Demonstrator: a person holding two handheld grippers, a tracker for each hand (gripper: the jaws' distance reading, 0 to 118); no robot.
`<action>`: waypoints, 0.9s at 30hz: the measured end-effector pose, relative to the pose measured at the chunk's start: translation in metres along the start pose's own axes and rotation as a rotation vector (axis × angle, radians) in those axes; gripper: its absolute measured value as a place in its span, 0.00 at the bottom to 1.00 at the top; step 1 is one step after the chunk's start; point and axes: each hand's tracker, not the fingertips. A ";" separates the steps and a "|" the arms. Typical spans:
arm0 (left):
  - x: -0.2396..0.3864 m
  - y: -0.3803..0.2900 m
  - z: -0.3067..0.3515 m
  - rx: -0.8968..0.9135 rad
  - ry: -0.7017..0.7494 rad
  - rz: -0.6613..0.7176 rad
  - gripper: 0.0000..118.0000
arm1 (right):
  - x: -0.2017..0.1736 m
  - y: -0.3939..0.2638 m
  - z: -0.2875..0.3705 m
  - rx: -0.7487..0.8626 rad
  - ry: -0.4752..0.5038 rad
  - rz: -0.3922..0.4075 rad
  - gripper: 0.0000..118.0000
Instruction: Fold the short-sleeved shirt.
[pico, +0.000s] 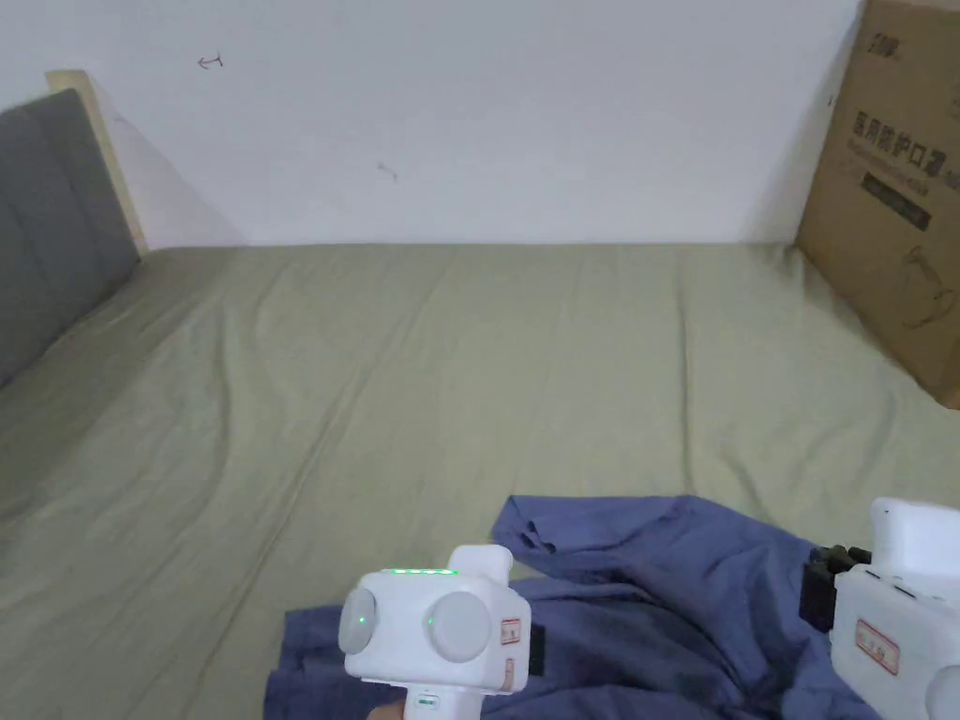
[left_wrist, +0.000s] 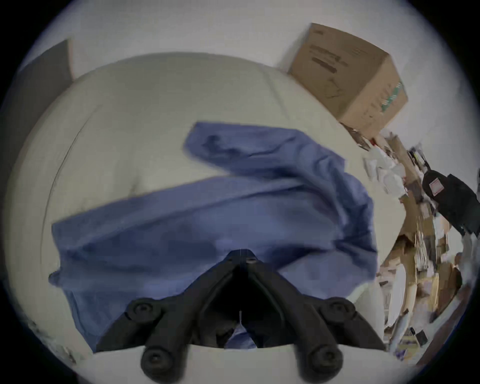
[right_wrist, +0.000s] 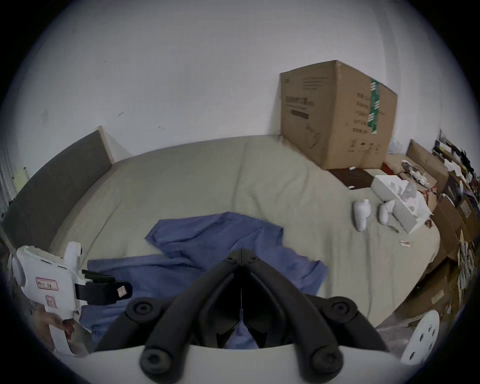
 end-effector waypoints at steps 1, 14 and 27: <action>-0.014 -0.003 0.001 0.004 0.015 0.038 0.00 | -0.006 -0.002 -0.005 -0.012 0.004 0.003 0.00; -0.163 0.053 0.019 0.061 0.224 0.271 0.78 | -0.048 -0.008 -0.042 -0.105 0.103 0.056 0.00; -0.145 0.056 0.014 0.071 0.262 0.171 0.04 | -0.041 -0.017 -0.061 -0.182 0.111 0.067 0.00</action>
